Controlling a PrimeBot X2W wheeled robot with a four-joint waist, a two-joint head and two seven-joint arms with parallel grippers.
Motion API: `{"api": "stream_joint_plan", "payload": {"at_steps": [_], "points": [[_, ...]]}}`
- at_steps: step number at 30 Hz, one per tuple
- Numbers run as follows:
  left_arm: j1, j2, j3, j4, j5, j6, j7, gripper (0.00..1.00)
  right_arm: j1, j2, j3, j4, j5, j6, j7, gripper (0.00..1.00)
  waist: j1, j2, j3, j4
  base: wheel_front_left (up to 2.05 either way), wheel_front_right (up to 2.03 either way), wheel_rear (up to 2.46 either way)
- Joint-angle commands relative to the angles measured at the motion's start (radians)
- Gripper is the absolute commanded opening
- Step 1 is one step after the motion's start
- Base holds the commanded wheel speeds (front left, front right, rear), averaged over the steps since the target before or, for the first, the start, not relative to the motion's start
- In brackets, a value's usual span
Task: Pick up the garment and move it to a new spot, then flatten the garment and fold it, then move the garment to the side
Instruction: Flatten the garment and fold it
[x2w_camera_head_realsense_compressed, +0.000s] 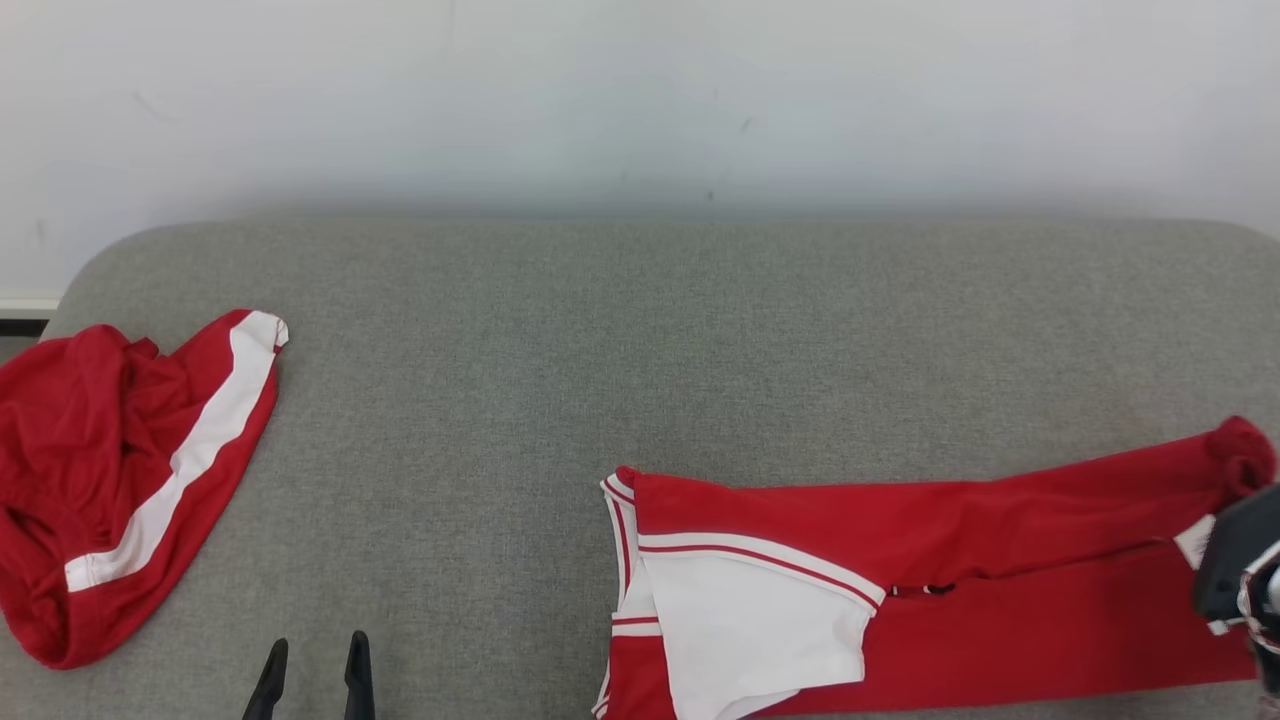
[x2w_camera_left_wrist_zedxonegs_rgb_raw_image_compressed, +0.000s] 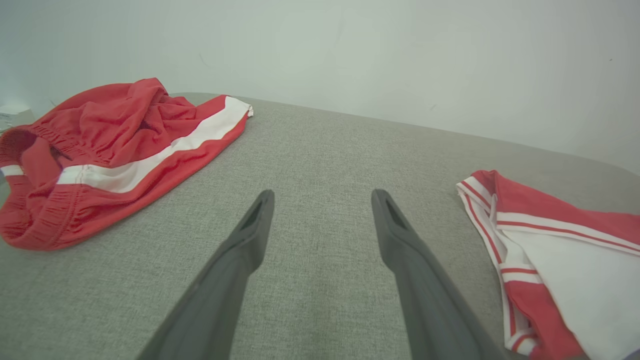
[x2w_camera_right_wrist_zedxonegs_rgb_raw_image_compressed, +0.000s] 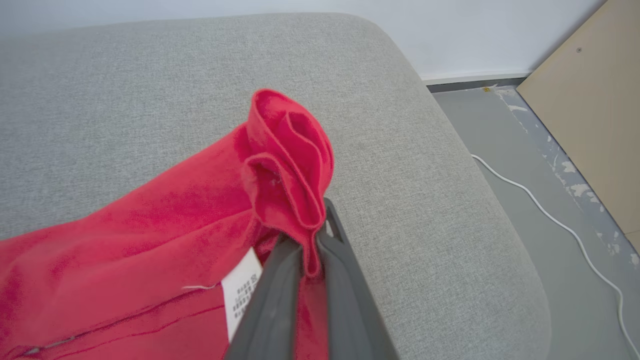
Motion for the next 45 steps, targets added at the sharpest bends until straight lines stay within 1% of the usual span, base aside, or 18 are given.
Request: {"api": "stream_joint_plan", "payload": {"at_steps": [1, 5, 9, 13, 15, 18, 19, 23, 28, 34, 35, 43, 44, 45], "points": [[0.01, -0.002, 0.002, 0.003, -0.004, 0.001, -0.003, 1.0, 0.009, 0.011, 0.019, -0.012, 0.013, -0.003, 0.013, 0.0, 0.0, 0.0, -0.016, -0.002, 0.0, 0.0, 0.0], [0.021, -0.006, 0.002, 0.007, -0.005, 0.001, -0.003, 1.0, 0.027, 0.066, 0.114, -0.064, 0.095, -0.003, 0.06, 0.0, 0.0, 0.0, -0.029, -0.001, 0.0, 0.0, 0.0], [0.025, -0.009, 0.0, 0.011, -0.007, 0.001, -0.003, 1.0, 0.039, 0.108, 0.255, -0.118, 0.223, -0.003, 0.105, 0.0, 0.0, 0.0, -0.035, 0.002, 0.0, 0.0, 0.0], [0.018, -0.012, -0.002, 0.017, -0.014, 0.001, -0.003, 1.0, 0.046, 0.123, 0.405, -0.163, 0.316, -0.003, 0.128, 0.0, 0.0, 0.0, -0.035, 0.007, 0.0, 0.0, 0.0], [0.011, -0.013, -0.003, 0.02, -0.016, 0.001, -0.003, 1.0, 0.047, 0.129, 0.477, -0.177, 0.339, -0.003, 0.132, 0.0, 0.0, 0.0, -0.035, 0.011, 0.0, 0.0, 0.0], [0.005, -0.014, -0.006, 0.023, -0.017, 0.001, -0.003, 1.0, 0.044, 0.134, 0.567, -0.178, 0.387, -0.003, 0.129, 0.0, 0.0, 0.0, -0.033, 0.02, 0.0, 0.0, 0.0], [0.003, -0.015, -0.007, 0.023, -0.018, 0.001, -0.003, 1.0, 0.036, 0.136, 0.616, -0.168, 0.412, -0.003, 0.125, 0.0, 0.0, 0.0, -0.03, 0.025, 0.0, 0.0, 0.0], [-0.003, -0.016, -0.012, 0.024, -0.019, 0.001, -0.003, 1.0, 0.011, 0.139, 0.69, -0.124, 0.445, -0.003, 0.098, 0.0, 0.0, 0.0, -0.022, 0.038, 0.0, 0.0, 0.0], [-0.009, -0.017, -0.018, 0.029, -0.019, 0.001, -0.003, 1.0, -0.037, 0.14, 0.755, -0.033, 0.484, -0.003, 0.045, 0.0, 0.0, 0.0, -0.02, 0.051, 0.0, 0.0, 0.0], [-0.015, -0.018, -0.026, 0.038, -0.013, 0.001, -0.003, 1.0, -0.106, 0.14, 0.815, 0.101, 0.53, -0.003, -0.022, 0.0, 0.0, 0.0, -0.023, 0.07, 0.0, 0.0, 0.0], [-0.015, -0.018, -0.026, 0.038, -0.013, 0.001, -0.003, 1.0, -0.106, 0.14, 0.815, 0.101, 0.53, -0.003, -0.022, 0.0, 0.0, 0.0, -0.023, 0.07, 0.0, 0.0, 0.0], [-0.011, -0.02, -0.029, 0.043, -0.012, 0.001, -0.003, 1.0, -0.167, 0.14, 0.885, 0.238, 0.563, -0.003, -0.12, 0.0, 0.0, 0.0, -0.027, 0.082, 0.0, 0.0, 0.0], [-0.009, -0.02, -0.03, 0.043, -0.012, 0.001, -0.003, 1.0, -0.169, 0.14, 0.89, 0.254, 0.567, -0.003, -0.13, 0.14, 0.0, 0.0, -0.028, 0.083, 0.0, 0.0, 0.0], [-0.008, -0.021, -0.029, 0.043, -0.012, 0.001, -0.003, 1.0, -0.175, 0.14, 0.896, 0.267, 0.57, -0.003, -0.14, 0.44, 0.0, 0.0, -0.028, 0.082, 0.0, 0.0, 0.0]]}}
